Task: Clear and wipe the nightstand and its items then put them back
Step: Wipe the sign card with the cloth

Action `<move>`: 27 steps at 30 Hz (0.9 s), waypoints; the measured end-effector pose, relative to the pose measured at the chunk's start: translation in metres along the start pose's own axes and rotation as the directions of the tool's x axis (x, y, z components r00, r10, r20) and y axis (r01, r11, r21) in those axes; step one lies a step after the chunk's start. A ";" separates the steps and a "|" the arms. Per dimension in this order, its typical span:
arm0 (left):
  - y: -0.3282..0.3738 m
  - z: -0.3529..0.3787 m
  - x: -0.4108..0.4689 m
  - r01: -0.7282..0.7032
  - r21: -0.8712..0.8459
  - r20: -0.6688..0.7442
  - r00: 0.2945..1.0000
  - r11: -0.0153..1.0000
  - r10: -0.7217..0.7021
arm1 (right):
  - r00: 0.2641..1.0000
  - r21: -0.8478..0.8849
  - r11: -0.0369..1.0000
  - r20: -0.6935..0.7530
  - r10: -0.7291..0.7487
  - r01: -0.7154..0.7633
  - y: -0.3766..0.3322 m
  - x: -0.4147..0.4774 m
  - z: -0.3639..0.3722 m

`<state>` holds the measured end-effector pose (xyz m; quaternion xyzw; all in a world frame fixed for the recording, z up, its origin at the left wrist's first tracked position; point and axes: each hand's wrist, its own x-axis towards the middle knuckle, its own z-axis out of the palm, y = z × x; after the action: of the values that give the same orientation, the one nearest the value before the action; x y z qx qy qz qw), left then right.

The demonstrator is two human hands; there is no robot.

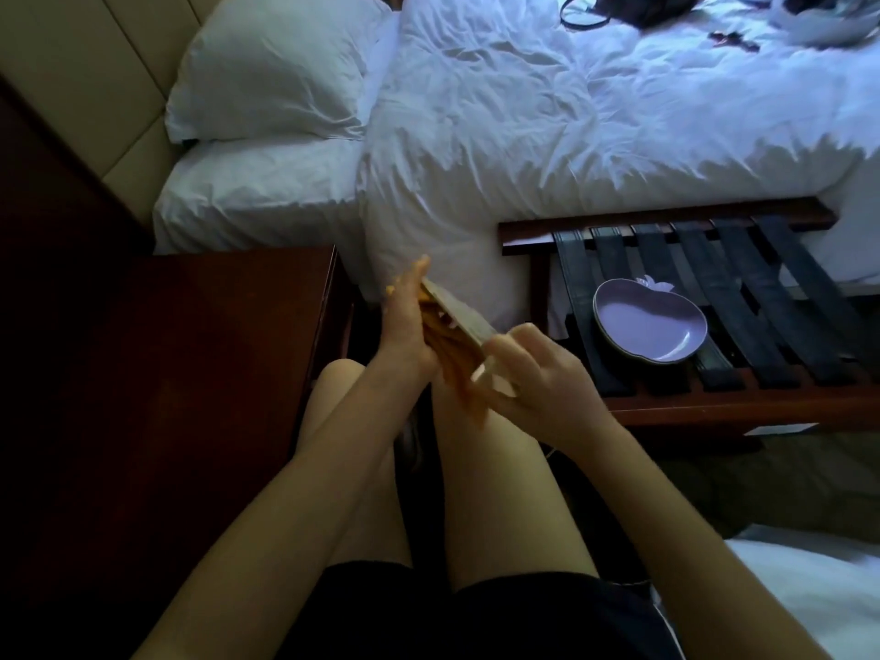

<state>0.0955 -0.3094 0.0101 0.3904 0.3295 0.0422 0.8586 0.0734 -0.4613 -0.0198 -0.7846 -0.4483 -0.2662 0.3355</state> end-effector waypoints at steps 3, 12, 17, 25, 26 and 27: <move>-0.001 0.002 -0.011 0.173 0.043 0.012 0.985 0.984 -0.174 | 0.975 -0.220 0.953 0.124 -0.184 0.208 0.015 -0.002 -0.009; -0.041 0.012 -0.004 0.042 0.020 0.064 0.997 0.999 -0.043 | 0.225 0.834 -0.141 0.301 0.926 -0.534 -0.011 -0.052 -0.001; -0.069 0.022 -0.003 0.093 0.114 0.144 0.984 0.989 -0.109 | 0.070 0.915 -0.222 0.260 0.963 -0.337 0.012 -0.063 -0.007; -0.059 0.060 0.007 -0.301 -0.226 0.167 0.925 0.926 0.342 | -0.089 0.914 -0.211 0.192 0.977 -0.346 0.016 -0.112 0.001; -0.070 0.067 0.002 -0.245 -0.173 0.249 0.926 0.954 0.283 | -0.092 0.915 -0.220 0.200 0.975 -0.337 0.016 -0.113 0.003; -0.081 0.075 -0.003 -0.192 -0.128 0.314 0.923 0.973 0.223 | -0.096 0.914 -0.226 0.205 0.974 -0.336 0.016 -0.114 0.006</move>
<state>0.1230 -0.4147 -0.0096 0.3837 0.1373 0.0831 0.9094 0.0360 -0.5227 -0.1096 -0.4430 0.2834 -0.0032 0.8505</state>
